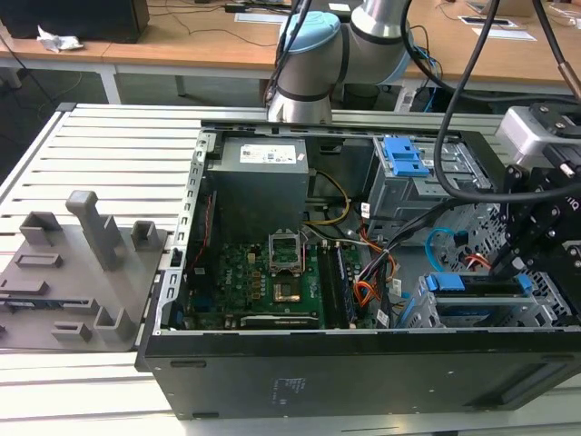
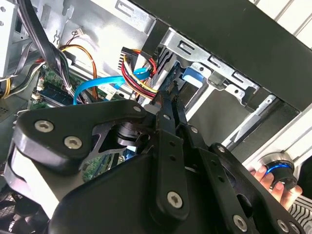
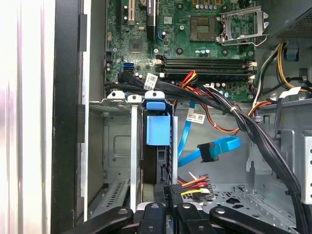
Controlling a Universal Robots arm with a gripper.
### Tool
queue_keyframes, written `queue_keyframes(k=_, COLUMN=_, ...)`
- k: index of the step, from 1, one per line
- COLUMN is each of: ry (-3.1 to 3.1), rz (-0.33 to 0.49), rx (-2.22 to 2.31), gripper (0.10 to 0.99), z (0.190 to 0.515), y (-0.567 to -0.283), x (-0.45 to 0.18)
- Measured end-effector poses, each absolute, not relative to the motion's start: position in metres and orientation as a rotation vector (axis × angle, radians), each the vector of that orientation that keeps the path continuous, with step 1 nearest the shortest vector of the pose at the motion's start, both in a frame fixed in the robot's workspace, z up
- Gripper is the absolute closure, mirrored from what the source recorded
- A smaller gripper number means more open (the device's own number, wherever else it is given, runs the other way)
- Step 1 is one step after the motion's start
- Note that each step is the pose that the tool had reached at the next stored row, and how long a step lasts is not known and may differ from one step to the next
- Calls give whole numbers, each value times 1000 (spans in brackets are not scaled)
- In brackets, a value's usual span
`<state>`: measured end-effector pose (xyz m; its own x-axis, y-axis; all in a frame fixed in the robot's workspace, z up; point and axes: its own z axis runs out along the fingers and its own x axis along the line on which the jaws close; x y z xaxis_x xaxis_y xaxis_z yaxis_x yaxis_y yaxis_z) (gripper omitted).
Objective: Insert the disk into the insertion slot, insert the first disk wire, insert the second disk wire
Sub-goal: 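Insert the first disk wire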
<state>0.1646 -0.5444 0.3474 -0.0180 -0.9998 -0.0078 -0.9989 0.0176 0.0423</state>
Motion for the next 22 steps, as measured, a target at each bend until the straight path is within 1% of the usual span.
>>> queue_keyframes(k=22, ry=-2231, rz=-74, rx=2192, gripper=918, z=339, y=-548, x=167)
